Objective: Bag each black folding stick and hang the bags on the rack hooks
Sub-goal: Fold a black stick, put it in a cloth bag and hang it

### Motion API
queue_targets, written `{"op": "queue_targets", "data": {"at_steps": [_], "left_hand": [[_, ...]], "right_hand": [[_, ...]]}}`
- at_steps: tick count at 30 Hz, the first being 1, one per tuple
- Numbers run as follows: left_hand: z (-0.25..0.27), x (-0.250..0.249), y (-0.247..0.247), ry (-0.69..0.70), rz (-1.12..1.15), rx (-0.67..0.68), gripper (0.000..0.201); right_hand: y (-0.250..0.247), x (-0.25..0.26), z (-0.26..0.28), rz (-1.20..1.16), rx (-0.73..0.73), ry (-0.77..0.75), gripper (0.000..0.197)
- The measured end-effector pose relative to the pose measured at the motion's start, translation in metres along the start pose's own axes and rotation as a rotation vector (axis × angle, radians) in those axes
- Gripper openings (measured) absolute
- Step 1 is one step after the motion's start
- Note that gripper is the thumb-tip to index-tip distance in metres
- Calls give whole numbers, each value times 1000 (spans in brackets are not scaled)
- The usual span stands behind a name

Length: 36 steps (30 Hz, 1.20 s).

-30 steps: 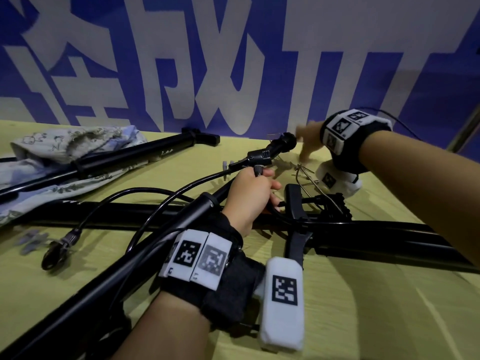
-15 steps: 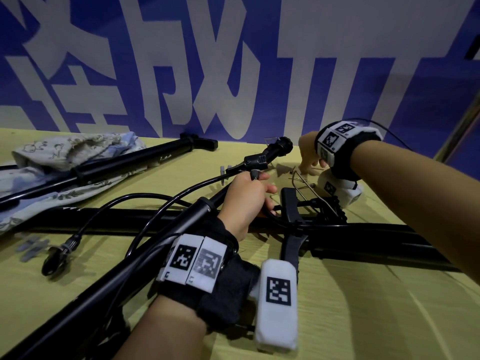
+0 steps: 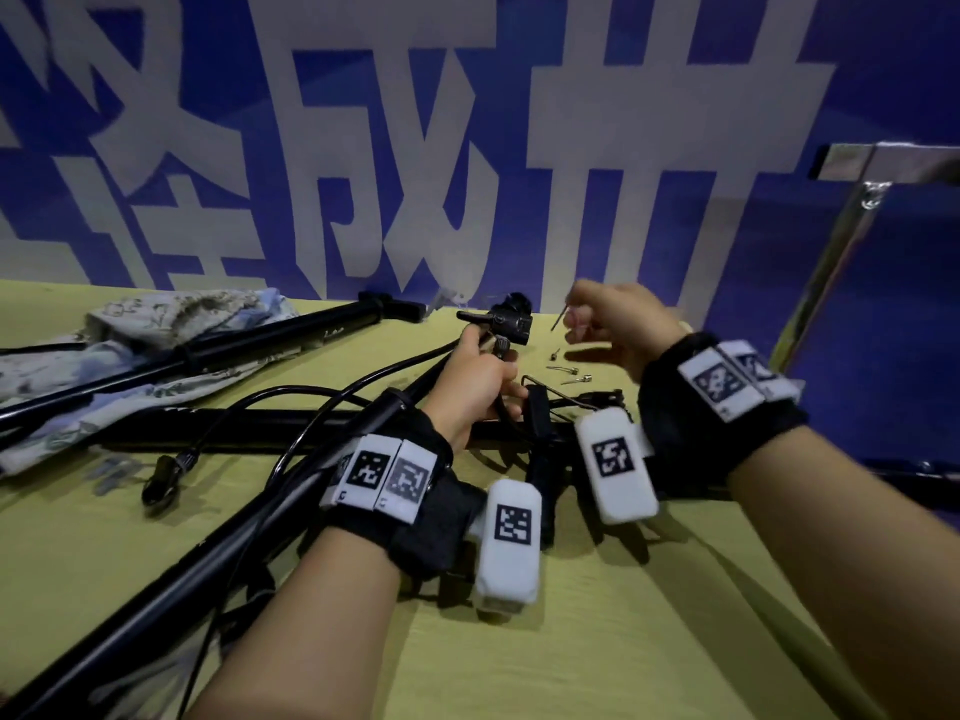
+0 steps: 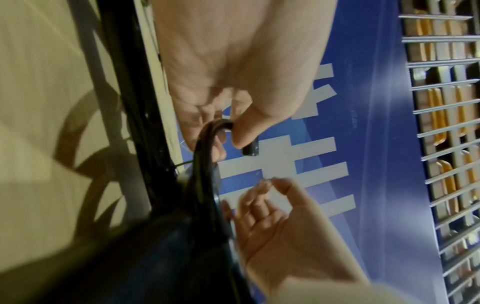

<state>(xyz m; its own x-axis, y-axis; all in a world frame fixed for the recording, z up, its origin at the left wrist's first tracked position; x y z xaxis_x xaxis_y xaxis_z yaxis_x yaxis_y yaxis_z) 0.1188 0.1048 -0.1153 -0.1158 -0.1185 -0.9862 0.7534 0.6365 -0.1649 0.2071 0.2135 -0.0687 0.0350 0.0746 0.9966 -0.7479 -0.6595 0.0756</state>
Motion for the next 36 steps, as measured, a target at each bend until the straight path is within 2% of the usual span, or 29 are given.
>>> {"op": "queue_targets", "data": {"at_steps": [2,4,7,9,13,16,19,21,23,30,36], "left_hand": [[1,-3,-3,38,-36,-22,34],[1,-10,-12,77,4,-77,13],[2,-16,-33,72,328,-183,14],[3,-16,-41,42,418,-203,19],[9,-11,-28,0,159,-100,27],[10,-7,-14,-24,-28,-16,30],[9,-4,-8,-51,-104,11,26],[9,-3,-6,-56,-119,34,18],[10,-4,-3,-49,-149,61,11],[14,-10,0,16,-261,27,25],[21,-16,3,59,-277,14,22]], "right_hand": [[-7,-19,6,-47,-52,76,6],[-12,-31,10,-108,-73,154,15],[-16,-39,20,-171,-65,203,24],[-17,-41,24,-182,-81,173,20],[-18,-37,35,-188,-116,43,14],[-15,-19,44,-153,-104,-194,11],[-8,-4,55,-92,-70,-395,14],[0,0,59,28,-35,-461,14],[6,0,61,135,-25,-494,15],[8,-5,53,357,-42,-467,13],[9,-5,53,431,-25,-489,10]]}}
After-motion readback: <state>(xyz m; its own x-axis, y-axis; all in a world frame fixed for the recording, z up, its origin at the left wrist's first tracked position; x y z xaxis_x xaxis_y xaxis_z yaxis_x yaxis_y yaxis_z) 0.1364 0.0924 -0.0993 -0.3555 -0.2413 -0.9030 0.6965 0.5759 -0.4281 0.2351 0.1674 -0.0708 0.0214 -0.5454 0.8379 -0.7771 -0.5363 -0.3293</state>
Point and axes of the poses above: each hand's wrist, its own z-axis away from the middle knuckle, its own y-axis out of the palm, x = y × z, the point moved 6 cm from there along -z, towards the middle knuckle, and after that the axes turned 12 degrees about -z, right-handed, at the moved point
